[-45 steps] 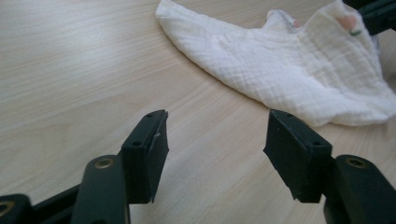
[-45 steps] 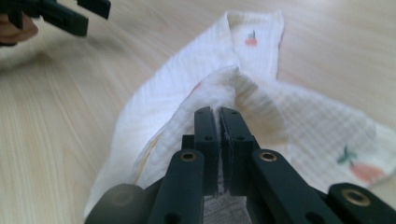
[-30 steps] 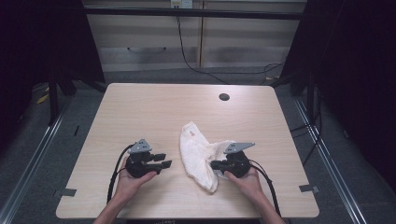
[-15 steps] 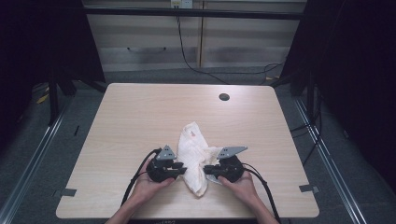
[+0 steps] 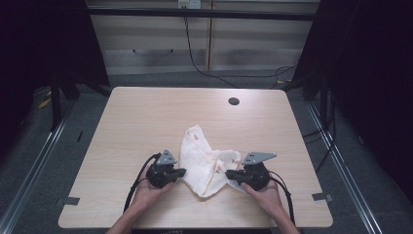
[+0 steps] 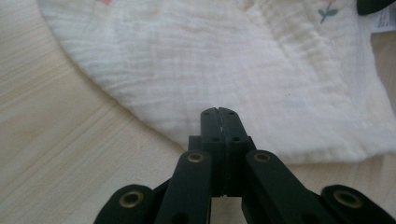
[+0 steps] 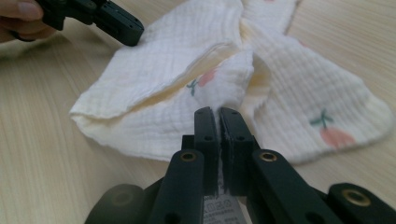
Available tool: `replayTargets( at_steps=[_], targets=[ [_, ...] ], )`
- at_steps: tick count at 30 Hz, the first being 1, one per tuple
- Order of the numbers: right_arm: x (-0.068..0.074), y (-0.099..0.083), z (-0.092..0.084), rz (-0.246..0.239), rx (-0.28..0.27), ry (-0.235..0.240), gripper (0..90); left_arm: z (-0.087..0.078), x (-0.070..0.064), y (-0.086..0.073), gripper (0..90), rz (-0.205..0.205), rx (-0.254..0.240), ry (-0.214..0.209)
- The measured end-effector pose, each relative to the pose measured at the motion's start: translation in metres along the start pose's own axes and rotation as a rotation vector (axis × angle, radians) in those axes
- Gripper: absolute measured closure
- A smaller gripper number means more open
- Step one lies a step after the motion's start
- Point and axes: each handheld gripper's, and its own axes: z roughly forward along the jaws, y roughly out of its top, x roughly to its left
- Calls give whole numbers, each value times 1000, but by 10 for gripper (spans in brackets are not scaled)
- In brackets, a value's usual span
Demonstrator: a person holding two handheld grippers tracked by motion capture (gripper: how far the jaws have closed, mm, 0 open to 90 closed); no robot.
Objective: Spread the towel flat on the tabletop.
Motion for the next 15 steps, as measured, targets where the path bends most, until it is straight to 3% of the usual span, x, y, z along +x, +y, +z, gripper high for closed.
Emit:
replayTargets(
  at_steps=[8, 15],
  targets=[
    [-6, -23, -12, 21, 56, -35, 865, 0, -5, -4, 900, 8, 18, -5],
    [-7, -27, -3, 22, 73, -33, 864, -6, -3, -8, 900, 3, 38, 0]
  ],
)
